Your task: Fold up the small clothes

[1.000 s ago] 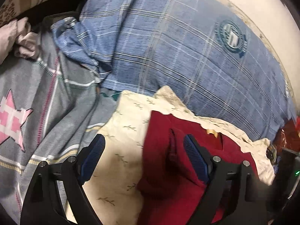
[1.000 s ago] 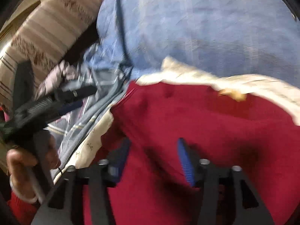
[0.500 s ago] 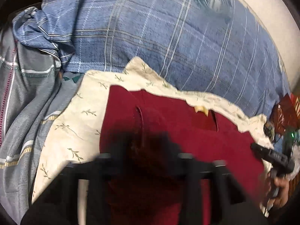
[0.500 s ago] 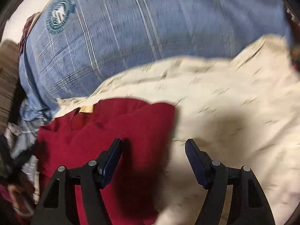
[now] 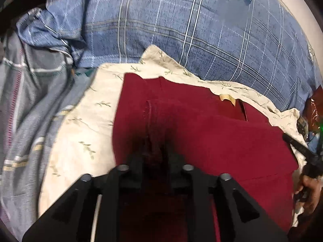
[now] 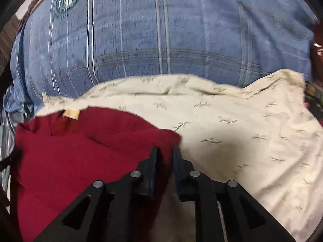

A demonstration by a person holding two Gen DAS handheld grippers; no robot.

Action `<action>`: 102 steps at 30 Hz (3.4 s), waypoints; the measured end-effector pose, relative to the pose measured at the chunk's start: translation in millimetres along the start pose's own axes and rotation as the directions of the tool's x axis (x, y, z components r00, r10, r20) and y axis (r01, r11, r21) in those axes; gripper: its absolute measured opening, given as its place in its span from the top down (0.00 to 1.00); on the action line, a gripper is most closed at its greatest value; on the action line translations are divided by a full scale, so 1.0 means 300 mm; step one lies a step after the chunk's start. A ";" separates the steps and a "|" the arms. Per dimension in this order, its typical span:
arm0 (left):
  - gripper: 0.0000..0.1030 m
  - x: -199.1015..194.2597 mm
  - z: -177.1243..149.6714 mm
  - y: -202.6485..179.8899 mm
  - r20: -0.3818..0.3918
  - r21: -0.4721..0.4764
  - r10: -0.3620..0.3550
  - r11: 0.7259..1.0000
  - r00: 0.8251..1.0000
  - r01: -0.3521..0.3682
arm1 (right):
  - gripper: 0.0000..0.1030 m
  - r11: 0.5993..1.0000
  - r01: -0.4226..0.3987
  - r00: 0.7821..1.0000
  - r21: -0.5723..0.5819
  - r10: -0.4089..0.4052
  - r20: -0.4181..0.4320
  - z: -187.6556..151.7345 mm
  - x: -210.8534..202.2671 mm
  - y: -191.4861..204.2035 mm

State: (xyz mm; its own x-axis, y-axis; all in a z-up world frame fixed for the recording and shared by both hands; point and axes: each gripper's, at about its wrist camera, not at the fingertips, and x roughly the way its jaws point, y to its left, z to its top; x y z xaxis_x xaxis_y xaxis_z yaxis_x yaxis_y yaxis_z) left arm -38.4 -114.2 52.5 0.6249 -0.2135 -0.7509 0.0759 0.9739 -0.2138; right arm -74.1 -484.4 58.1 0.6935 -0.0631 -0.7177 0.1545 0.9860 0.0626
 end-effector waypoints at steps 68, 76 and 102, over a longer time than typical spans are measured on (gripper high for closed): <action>0.23 -0.094 -0.124 0.049 0.041 0.008 0.119 0.993 0.992 -0.119 | 0.46 0.994 -0.023 0.993 -0.104 0.010 -0.120 -0.234 -0.153 0.107; 0.23 -0.209 -0.225 0.048 0.052 0.045 0.128 0.990 0.990 -0.131 | 0.41 0.995 -0.070 0.995 -0.071 0.065 -0.071 -0.249 -0.282 0.110; 0.23 -0.415 -0.647 0.054 -0.137 0.074 -0.052 0.995 0.989 0.063 | 0.31 0.952 -0.306 0.911 0.027 0.301 -0.281 -0.689 -0.547 0.074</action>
State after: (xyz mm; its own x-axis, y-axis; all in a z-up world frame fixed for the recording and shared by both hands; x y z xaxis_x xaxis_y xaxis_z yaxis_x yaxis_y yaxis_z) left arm -266.0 -86.6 21.2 0.5075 -0.2725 -0.8174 0.1719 0.9616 -0.2138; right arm -329.7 -420.2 33.9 0.4805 0.2827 -0.8302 -0.0466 0.9535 0.2978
